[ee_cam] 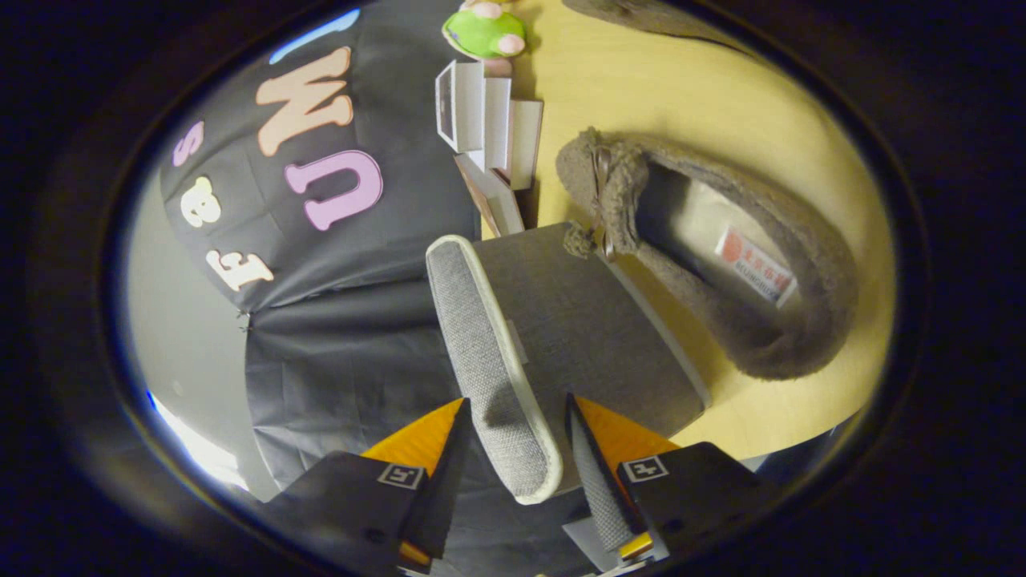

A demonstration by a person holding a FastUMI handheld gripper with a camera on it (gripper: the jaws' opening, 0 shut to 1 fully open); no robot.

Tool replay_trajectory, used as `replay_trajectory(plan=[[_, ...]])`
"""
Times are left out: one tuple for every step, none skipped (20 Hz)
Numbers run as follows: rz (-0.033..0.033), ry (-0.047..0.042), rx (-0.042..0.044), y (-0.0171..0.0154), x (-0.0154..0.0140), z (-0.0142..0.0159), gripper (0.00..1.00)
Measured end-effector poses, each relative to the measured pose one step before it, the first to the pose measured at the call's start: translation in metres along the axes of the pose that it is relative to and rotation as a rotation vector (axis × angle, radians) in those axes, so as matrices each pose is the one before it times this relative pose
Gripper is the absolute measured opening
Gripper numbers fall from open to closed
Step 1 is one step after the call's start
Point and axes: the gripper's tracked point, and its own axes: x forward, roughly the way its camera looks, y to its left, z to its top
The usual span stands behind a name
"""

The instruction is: Open the storage box then place both shoes into the box .Put the left shoe in first, then the right shoe, with the right side of both shoes facing outward in a uniform manner.

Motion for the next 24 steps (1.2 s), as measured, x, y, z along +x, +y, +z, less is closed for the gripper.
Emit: replay_trajectory(plan=[[0.00925, 0.01351, -0.00100, 0.00115, 0.00128, -0.00352, 0.61], [-0.01084, -0.00539, -0.01273, -0.00266, 0.00092, 0.00131, 0.56], [0.00312, -0.00603, -0.01110, -0.00029, 0.00123, 0.00274, 0.51], [-0.00626, 0.00113, -0.00760, -0.00085, 0.00037, -0.00115, 0.45], [0.01498, -0.00307, -0.00562, 0.00558, -0.01952, 0.00492, 0.40], [-0.00165, -0.00806, -0.00294, 0.00033, 0.01149, -0.00413, 0.35], [-0.00004, -0.00304, -0.02388, 0.00122, -0.00315, 0.00335, 0.30], [0.02625, -0.00389, -0.00709, 0.00497, 0.01698, 0.00122, 0.27], [-0.00554, -0.00382, -0.01527, 0.00438, -0.00776, -0.00125, 0.25], [-0.00265, 0.00078, -0.03005, 0.00496, 0.00003, -0.00154, 0.23], [-0.00352, -0.00172, -0.02563, 0.01021, -0.00544, -0.00236, 0.20], [0.01204, -0.00027, -0.01730, 0.00944, -0.00160, -0.00226, 0.18], [0.01336, -0.00230, -0.01035, 0.01104, -0.00494, -0.00245, 0.16], [0.01558, -0.00385, -0.01269, 0.01126, -0.00217, -0.00054, 0.13], [0.01487, -0.00234, -0.01716, 0.01094, -0.00085, -0.00290, 0.11], [0.01389, 0.01065, -0.02182, 0.01146, 0.00098, -0.00401, 0.09], [0.01176, 0.01031, -0.02242, 0.01169, 0.00041, -0.00482, 0.07], [0.00347, 0.00794, -0.02713, 0.00967, 0.00059, -0.00235, 0.06], [0.00003, 0.00970, -0.03253, 0.00944, 0.00348, -0.00311, 0.06], [-0.00125, 0.00954, -0.03496, 0.00945, 0.00345, -0.00318, 0.06], [0.00111, 0.00920, -0.03151, 0.01223, 0.00283, -0.00378, 0.06], [0.00448, 0.01040, -0.02461, 0.01159, 0.00475, -0.00265, 0.06], [0.00711, 0.00905, -0.02353, 0.01289, 0.00396, -0.00364, 0.06], [0.00933, 0.01074, -0.02102, 0.01006, 0.00727, -0.00180, 0.06]])
